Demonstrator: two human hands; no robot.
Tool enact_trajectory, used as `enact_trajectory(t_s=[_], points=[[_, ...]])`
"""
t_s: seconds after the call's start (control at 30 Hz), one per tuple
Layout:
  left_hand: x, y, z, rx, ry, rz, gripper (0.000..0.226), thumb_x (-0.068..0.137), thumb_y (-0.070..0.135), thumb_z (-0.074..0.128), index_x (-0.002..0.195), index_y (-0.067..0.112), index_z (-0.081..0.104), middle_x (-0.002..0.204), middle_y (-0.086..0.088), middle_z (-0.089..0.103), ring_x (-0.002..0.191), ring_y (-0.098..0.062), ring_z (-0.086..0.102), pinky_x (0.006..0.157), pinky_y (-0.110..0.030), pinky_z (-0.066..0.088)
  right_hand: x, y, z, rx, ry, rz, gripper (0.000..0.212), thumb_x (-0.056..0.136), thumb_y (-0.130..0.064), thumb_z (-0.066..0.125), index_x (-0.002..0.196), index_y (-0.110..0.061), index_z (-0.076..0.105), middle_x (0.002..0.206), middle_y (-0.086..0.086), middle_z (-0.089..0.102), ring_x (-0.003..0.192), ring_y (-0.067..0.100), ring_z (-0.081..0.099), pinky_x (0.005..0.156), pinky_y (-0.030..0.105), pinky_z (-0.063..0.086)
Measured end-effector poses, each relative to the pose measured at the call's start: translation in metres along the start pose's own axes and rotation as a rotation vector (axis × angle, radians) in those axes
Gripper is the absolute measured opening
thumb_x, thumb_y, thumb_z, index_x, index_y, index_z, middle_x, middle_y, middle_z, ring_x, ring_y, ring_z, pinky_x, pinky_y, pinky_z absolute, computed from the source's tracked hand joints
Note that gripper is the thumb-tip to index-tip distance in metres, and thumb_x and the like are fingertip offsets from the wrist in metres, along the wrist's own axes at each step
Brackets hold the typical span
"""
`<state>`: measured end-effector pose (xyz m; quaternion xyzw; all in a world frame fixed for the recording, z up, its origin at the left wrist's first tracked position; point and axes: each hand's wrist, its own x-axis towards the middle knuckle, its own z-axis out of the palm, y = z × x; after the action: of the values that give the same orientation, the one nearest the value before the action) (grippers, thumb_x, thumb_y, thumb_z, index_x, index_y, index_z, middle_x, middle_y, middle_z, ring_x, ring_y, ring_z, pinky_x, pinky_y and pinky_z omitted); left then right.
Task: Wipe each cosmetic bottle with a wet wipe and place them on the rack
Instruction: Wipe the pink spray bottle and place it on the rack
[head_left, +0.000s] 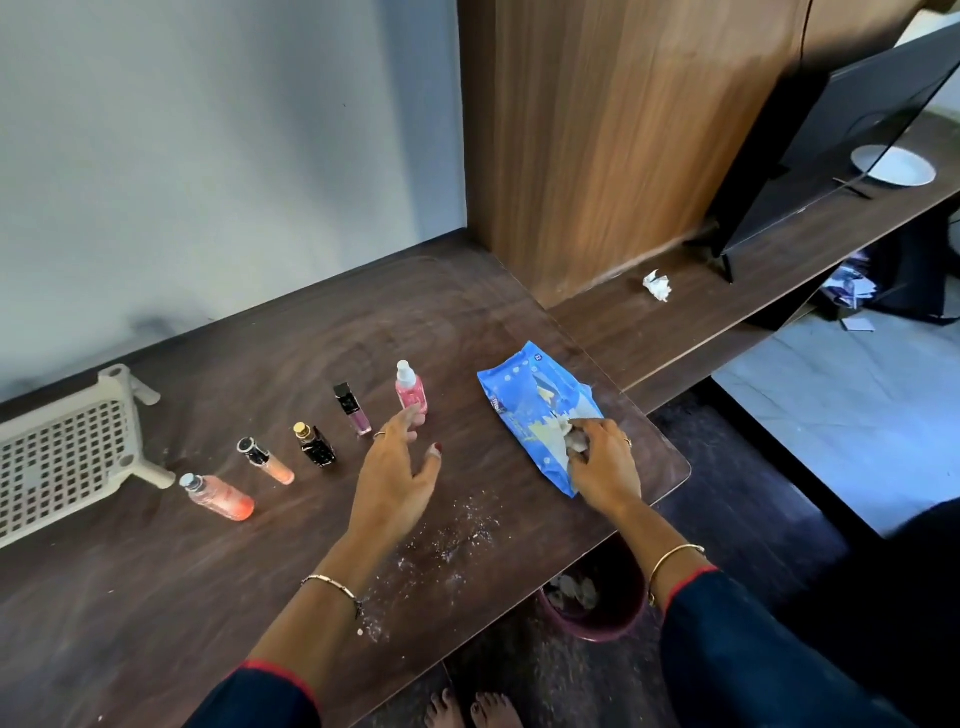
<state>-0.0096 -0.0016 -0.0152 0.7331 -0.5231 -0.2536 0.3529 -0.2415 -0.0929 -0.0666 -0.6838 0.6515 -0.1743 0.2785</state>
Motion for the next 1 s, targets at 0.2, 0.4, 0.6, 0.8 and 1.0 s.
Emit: enact_trajectory(t_s=[0.2,0.4,0.6,0.8,1.0], points=[[0.004,-0.003,-0.009,0.020,0.052,-0.017,0.052,0.088,0.018,0.059,0.137,0.018,0.041,0.126,0.007,0.056,0.108,-0.007,0.053,0.097,-0.037,0.047,0.003,-0.006,-0.009,0.031,0.157,0.117,0.025,0.093,-0.014,0.053,0.117,-0.011,0.059,0.117,0.005,0.059,0.107,0.024,0.055,0.083,0.033,0.044],[0.022,0.010,-0.029,-0.041,0.270,-0.016,0.038,0.090,0.015,0.058,0.127,0.013,0.053,0.102,0.004,0.062,0.081,-0.005,0.057,0.072,-0.012,0.041,0.005,-0.027,-0.014,0.156,0.355,0.065,0.022,0.094,-0.018,0.054,0.112,-0.008,0.060,0.114,0.005,0.057,0.099,0.022,0.057,0.076,0.030,0.045],[0.071,0.016,-0.056,0.170,0.267,0.106,0.032,0.085,0.003,0.060,0.114,0.017,0.066,0.110,-0.002,0.063,0.088,-0.009,0.062,0.088,-0.027,0.048,0.010,-0.068,-0.007,0.450,0.310,-0.026,0.016,0.090,-0.015,0.062,0.104,-0.008,0.063,0.103,0.001,0.060,0.085,0.012,0.061,0.069,0.018,0.047],[0.098,0.011,-0.043,0.420,-0.063,0.162,0.048,0.085,-0.005,0.053,0.130,0.012,0.056,0.136,-0.006,0.055,0.127,-0.022,0.048,0.103,-0.028,0.035,0.007,-0.082,0.015,0.744,-0.017,0.082,0.020,0.087,-0.018,0.068,0.106,-0.016,0.067,0.104,0.001,0.071,0.096,0.016,0.067,0.090,0.037,0.054],[0.105,0.008,-0.037,0.396,-0.044,0.100,0.031,0.089,0.001,0.051,0.111,0.015,0.068,0.115,-0.008,0.066,0.106,-0.026,0.059,0.089,-0.032,0.045,-0.006,-0.089,0.013,0.898,-0.077,0.159,0.029,0.085,0.000,0.064,0.110,-0.015,0.067,0.098,-0.001,0.071,0.079,0.016,0.066,0.076,0.022,0.055]])
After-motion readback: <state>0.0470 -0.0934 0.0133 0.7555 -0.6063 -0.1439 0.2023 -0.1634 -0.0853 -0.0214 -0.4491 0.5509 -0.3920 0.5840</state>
